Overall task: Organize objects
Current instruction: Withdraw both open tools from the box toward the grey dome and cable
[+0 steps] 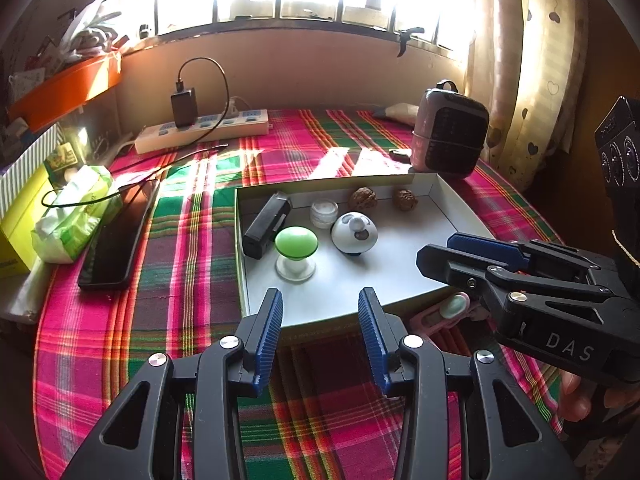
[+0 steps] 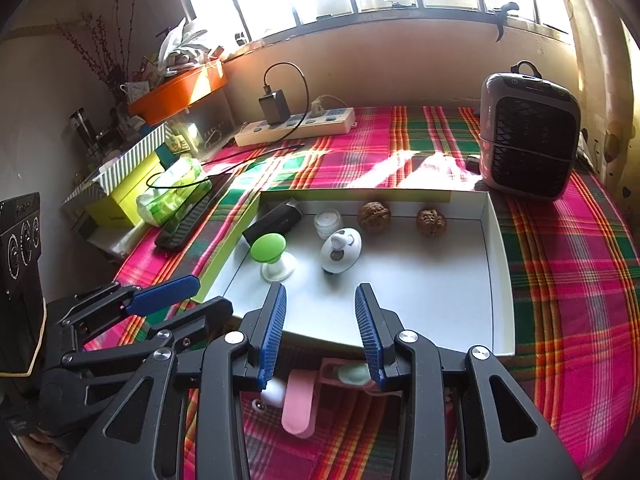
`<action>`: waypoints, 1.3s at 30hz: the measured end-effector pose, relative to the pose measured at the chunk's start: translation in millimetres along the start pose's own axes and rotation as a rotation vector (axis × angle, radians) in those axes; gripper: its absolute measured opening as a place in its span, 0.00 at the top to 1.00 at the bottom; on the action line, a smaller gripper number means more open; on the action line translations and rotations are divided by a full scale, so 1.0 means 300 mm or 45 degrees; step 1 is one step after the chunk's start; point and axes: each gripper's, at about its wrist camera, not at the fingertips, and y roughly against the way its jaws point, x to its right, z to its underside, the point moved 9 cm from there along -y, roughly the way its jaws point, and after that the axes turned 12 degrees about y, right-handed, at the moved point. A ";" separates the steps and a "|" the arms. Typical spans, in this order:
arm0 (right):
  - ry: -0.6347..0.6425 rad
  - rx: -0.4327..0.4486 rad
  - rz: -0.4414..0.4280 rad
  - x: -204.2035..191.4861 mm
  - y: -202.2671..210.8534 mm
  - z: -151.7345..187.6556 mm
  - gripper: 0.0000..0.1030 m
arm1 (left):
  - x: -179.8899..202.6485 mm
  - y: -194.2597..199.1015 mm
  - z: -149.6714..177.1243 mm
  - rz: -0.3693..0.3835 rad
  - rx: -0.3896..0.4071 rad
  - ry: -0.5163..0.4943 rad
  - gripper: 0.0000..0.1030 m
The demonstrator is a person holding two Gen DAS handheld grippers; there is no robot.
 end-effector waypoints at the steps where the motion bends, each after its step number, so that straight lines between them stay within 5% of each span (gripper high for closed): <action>1: -0.004 0.008 0.008 0.001 0.011 0.006 0.63 | 0.000 0.006 0.007 0.002 0.002 -0.002 0.63; 19: -0.040 0.016 0.200 0.036 0.140 0.188 0.58 | 0.007 0.032 0.159 0.125 -0.078 0.003 0.63; 39: 0.027 -0.097 0.248 0.121 0.099 0.268 0.57 | 0.081 -0.068 0.198 0.180 -0.204 -0.040 0.63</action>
